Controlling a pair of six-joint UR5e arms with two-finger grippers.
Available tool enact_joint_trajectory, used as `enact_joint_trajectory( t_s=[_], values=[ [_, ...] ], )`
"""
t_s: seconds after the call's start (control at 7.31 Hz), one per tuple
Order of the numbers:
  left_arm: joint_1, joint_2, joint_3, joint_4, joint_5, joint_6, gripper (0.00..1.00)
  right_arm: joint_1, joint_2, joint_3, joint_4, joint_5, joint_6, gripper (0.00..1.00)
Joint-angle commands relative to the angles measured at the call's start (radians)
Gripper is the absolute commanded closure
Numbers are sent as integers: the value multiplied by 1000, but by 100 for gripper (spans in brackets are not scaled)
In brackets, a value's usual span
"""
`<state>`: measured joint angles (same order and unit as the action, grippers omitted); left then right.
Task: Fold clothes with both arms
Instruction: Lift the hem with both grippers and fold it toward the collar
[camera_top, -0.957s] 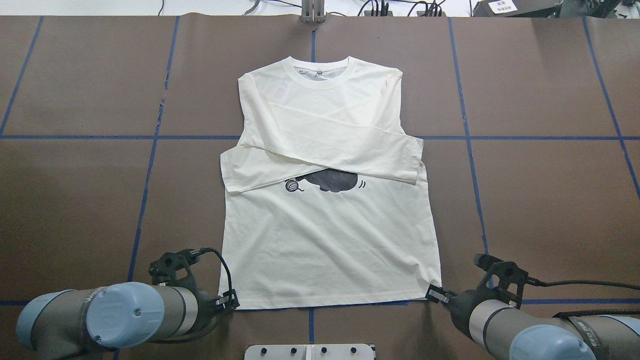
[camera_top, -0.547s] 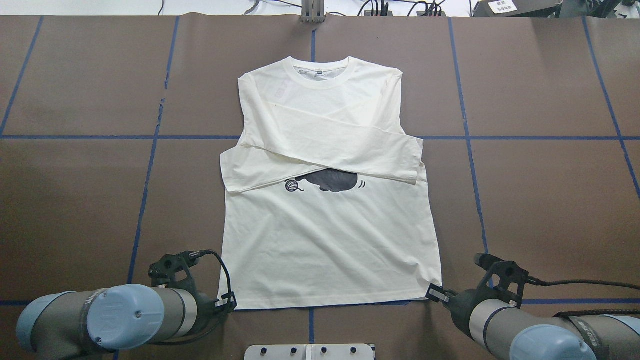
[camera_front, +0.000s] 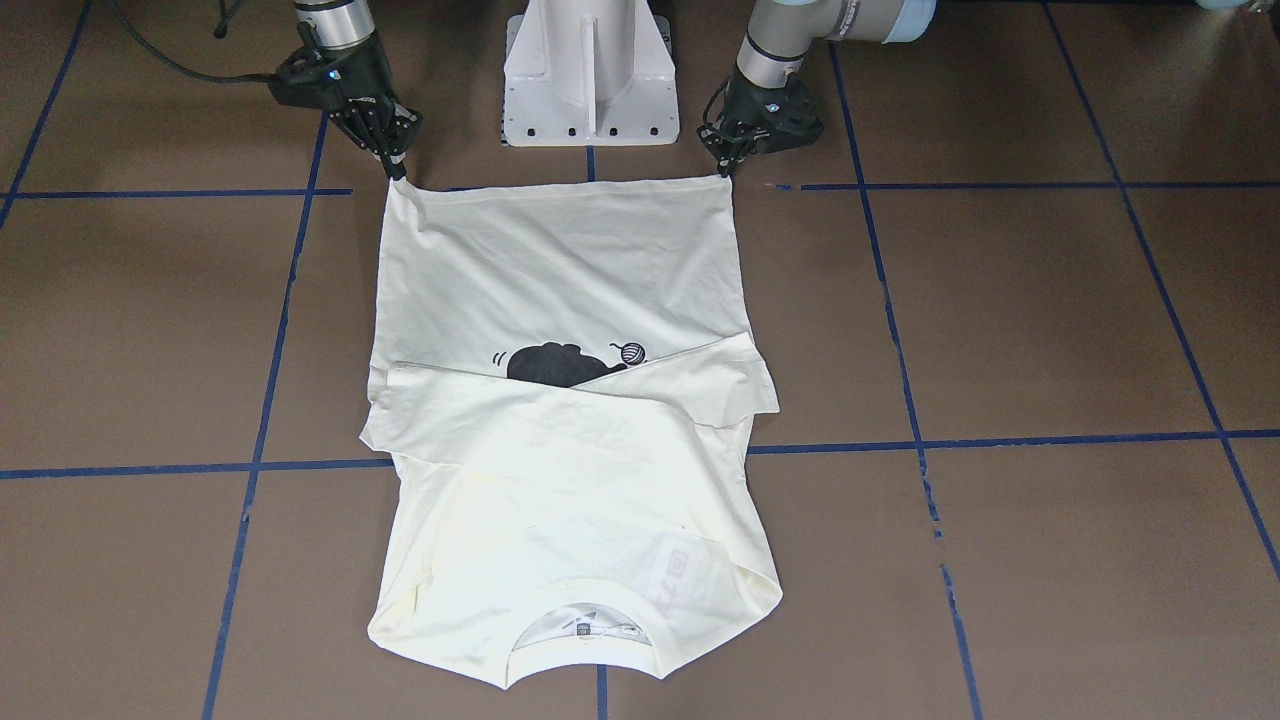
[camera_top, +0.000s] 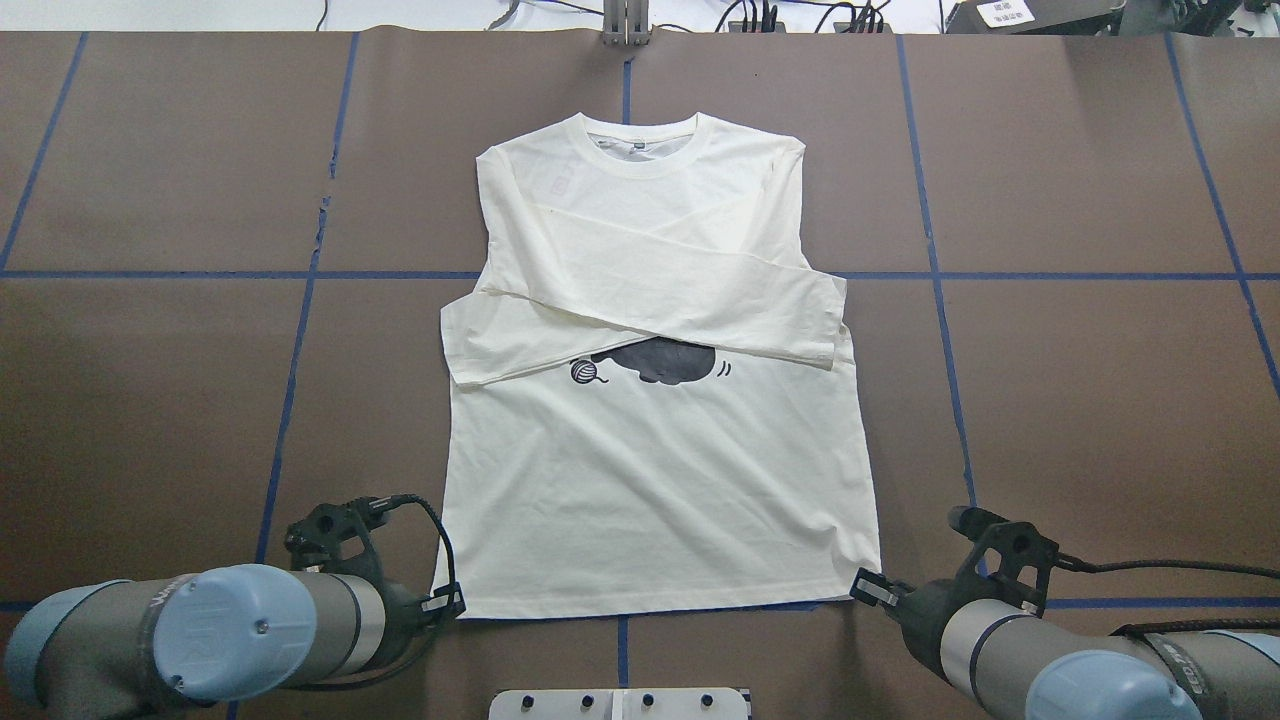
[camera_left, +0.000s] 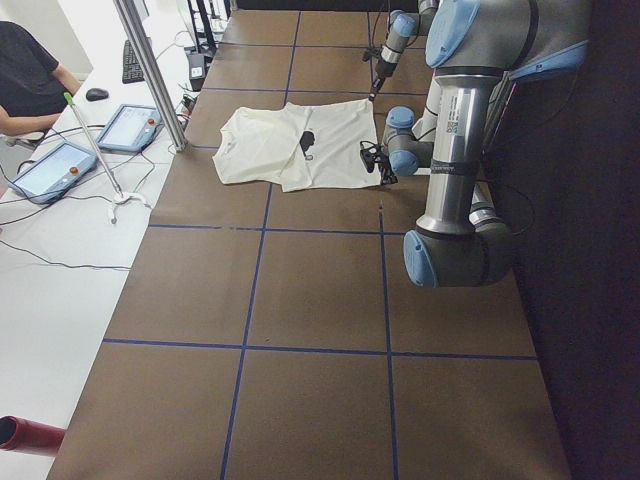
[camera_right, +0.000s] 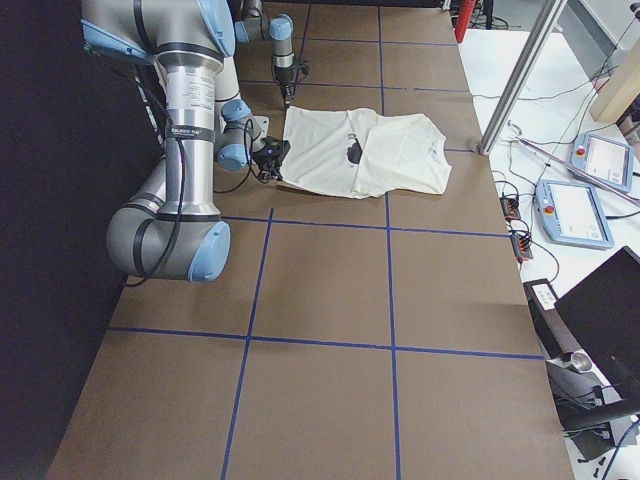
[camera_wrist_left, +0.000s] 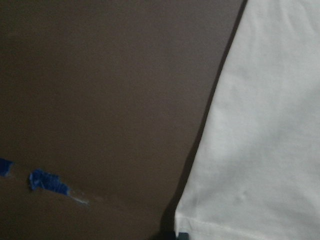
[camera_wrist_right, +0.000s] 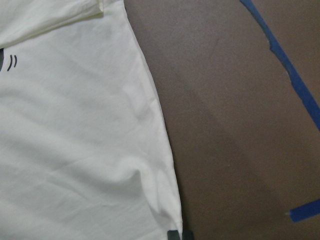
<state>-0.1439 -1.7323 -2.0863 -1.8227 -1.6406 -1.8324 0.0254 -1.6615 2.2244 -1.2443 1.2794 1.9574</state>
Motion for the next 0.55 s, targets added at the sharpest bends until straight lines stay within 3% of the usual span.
enact_joint_trajectory(
  t_s=[0.0, 0.41],
  values=[
    [0, 98, -144, 71, -1, 2, 100, -2, -23, 31, -1, 44, 0, 100],
    [-2, 96, -202, 74, -8, -1, 100, -79, -66, 67, -1, 63, -2, 100]
  ],
)
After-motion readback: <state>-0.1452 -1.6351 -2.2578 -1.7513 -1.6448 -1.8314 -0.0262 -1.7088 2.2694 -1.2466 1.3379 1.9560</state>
